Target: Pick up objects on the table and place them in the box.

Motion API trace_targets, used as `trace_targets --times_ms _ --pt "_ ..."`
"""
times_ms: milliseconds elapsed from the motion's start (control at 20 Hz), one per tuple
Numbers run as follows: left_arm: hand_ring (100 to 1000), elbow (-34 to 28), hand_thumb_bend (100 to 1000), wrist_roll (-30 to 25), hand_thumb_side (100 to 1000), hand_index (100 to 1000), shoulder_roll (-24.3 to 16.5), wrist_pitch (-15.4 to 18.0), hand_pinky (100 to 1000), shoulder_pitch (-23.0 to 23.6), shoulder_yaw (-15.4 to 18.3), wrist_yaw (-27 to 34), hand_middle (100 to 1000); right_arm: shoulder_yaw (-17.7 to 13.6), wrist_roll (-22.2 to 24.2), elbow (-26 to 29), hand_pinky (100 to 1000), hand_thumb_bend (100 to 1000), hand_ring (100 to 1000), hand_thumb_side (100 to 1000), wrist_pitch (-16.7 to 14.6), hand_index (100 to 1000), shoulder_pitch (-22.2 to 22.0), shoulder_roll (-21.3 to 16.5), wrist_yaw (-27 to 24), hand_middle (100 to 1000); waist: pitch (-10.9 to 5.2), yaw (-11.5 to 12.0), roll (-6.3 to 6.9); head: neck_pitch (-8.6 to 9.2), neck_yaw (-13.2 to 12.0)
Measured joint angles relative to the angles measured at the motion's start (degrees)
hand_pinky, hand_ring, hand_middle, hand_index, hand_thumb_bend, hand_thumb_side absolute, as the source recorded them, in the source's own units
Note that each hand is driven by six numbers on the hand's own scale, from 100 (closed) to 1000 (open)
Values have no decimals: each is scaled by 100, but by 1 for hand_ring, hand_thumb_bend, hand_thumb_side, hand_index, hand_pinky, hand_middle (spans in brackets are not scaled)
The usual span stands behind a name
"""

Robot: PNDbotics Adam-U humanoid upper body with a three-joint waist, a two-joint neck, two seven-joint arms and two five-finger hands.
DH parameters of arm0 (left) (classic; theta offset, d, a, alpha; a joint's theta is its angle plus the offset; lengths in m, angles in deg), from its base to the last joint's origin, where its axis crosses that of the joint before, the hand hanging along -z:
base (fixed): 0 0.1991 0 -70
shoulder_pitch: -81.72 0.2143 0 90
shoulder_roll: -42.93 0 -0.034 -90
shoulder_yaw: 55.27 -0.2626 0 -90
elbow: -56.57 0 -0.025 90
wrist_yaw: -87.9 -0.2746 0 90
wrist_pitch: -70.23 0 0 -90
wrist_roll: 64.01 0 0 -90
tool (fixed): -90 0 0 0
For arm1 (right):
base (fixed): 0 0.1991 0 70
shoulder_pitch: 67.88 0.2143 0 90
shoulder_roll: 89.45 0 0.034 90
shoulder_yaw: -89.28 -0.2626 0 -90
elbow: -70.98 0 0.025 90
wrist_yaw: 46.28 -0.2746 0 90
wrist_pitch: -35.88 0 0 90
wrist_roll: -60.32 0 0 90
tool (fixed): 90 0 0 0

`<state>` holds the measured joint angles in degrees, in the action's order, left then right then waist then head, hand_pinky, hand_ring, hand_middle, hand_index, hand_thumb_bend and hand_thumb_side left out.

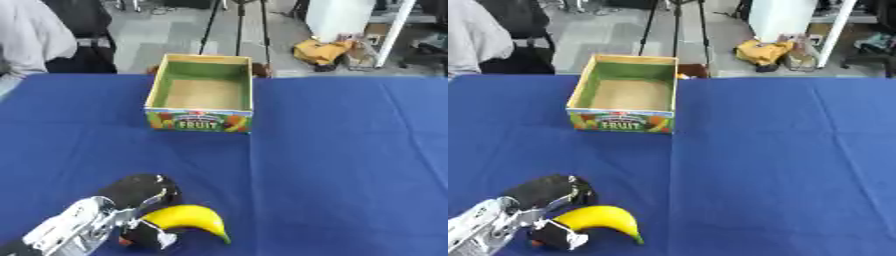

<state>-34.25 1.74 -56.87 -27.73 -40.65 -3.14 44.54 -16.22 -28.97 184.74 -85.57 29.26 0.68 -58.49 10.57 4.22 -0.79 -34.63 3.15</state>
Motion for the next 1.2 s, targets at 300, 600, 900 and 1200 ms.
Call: trace_targets --times_ms 300,600,900,1200 --pt "598 9 297 96 416 737 1 31 279 9 0 -13 571 0 5 0 863 100 887 1000 5 929 16 1 0 573 6 -1 0 2 -2" --pt "578 35 290 148 394 719 8 8 255 8 0 1 549 0 9 0 864 100 889 1000 9 930 21 3 0 572 20 -9 0 23 -7" --pt "553 50 251 191 375 696 44 -11 225 1 8 22 523 0 12 0 865 100 890 1000 12 930 24 9 0 572 32 -11 1 44 -10" --pt "532 73 202 245 373 661 51 -20 203 1 21 50 505 0 14 0 866 100 891 1000 14 930 29 18 0 572 36 -23 2 57 -13"
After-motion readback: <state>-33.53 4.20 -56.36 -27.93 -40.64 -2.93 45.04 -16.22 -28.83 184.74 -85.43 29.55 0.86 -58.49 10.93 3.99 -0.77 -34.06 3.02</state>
